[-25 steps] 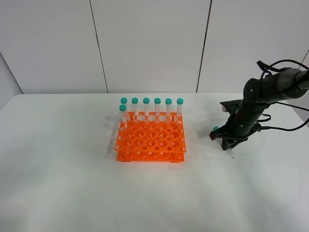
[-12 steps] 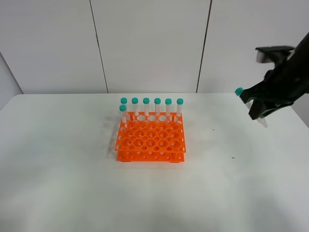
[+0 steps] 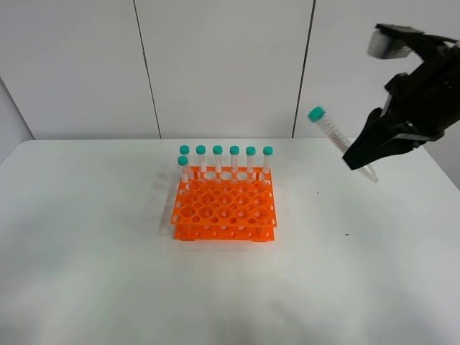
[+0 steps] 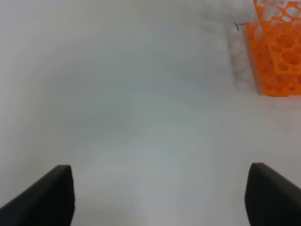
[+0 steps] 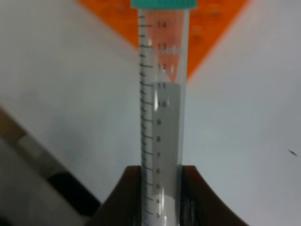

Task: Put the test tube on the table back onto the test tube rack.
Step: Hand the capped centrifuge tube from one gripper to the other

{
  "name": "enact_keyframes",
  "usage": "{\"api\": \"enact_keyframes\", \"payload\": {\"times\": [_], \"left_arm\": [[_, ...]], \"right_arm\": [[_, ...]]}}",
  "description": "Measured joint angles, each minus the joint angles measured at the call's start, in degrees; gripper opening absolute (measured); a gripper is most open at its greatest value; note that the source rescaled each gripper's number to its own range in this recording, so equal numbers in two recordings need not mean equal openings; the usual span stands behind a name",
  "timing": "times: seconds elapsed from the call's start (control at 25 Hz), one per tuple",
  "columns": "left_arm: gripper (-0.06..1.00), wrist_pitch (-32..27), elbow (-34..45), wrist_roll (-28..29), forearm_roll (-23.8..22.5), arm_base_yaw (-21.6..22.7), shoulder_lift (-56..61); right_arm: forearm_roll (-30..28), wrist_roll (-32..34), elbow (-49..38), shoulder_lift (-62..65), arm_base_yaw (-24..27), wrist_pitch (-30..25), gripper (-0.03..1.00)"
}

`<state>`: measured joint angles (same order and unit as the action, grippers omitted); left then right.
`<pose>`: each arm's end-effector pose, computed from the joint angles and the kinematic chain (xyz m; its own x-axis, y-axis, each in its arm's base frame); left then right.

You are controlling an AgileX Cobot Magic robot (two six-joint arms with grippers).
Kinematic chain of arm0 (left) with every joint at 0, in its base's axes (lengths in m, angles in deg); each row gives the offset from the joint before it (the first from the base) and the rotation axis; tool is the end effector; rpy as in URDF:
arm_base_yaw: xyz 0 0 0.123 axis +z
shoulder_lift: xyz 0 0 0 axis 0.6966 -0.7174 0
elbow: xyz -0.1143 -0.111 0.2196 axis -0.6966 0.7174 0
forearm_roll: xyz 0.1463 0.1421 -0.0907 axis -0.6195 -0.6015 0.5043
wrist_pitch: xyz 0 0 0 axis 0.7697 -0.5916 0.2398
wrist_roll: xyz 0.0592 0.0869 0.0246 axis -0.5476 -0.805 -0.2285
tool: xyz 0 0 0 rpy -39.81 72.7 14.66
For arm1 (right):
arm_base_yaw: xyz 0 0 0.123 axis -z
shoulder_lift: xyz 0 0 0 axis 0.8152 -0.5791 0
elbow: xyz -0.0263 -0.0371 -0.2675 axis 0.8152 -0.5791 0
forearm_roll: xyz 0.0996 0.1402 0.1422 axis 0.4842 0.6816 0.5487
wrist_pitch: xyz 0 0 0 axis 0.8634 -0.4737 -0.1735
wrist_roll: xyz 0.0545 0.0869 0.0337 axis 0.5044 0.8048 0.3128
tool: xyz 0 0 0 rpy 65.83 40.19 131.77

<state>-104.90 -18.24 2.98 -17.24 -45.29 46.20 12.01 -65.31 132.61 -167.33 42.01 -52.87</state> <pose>-0.0018 0.0018 0.2577 -0.4356 0.0184 -0.8999 0.0088 0.9998 0.0162 0.2309 0.0933 0.3203 -0.7406 -0.4784 -0.4718 -0.6200 0.7572 0.2054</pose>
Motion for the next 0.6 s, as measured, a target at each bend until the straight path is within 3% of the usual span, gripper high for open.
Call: {"api": "enact_keyframes", "payload": {"times": [0.16,0.36,0.6], "left_arm": [[1.00,0.00,0.00,0.00,0.00,0.00,0.00],[1.00,0.00,0.00,0.00,0.00,0.00,0.00],[1.00,2.00,-1.70,0.00,1.12,0.00,-0.72]], "right_arm": [[0.92,-3.43,0.00,-6.50,-6.50,1.89,0.04],[3.64,-11.50,-0.19,-12.88,-13.87,9.13,0.04],[7.67,-18.04,-0.19,-15.00,-15.77,10.20,0.04]]}}
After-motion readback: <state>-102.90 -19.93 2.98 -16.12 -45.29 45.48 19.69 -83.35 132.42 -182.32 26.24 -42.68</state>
